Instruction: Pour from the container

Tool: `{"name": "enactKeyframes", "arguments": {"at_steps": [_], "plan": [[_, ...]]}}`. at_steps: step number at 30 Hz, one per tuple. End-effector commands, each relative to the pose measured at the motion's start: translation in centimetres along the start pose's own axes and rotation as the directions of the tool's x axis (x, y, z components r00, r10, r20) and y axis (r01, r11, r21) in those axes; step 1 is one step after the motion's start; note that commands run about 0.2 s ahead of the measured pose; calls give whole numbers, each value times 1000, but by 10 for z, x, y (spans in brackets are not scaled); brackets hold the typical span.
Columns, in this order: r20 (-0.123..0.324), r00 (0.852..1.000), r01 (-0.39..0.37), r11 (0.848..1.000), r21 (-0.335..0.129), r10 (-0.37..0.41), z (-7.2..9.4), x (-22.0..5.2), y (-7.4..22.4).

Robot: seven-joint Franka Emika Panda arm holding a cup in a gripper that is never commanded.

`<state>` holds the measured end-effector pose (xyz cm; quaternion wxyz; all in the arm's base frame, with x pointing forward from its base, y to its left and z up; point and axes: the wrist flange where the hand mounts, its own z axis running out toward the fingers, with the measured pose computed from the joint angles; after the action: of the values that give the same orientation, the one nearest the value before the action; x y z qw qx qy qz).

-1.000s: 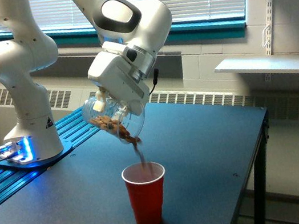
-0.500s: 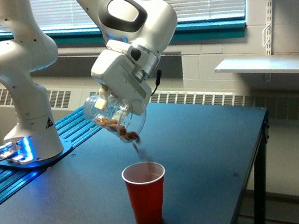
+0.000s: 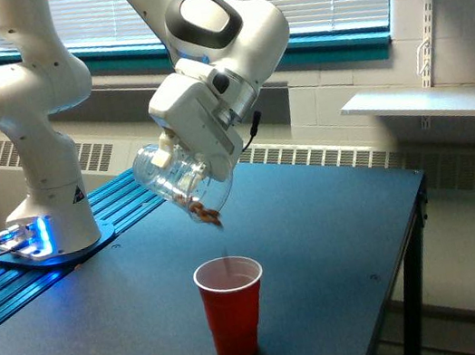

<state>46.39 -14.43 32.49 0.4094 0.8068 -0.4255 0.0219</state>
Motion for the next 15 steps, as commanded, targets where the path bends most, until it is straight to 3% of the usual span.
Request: {"name": "enactKeyframes", "arguments": {"at_steps": [1, 15], "plan": [[-12, 1000, -5, 1000, -23, 5, -7, 1, -3], [-4, 1000, -1, 1000, -24, 1, -3, 5, -2]]}}
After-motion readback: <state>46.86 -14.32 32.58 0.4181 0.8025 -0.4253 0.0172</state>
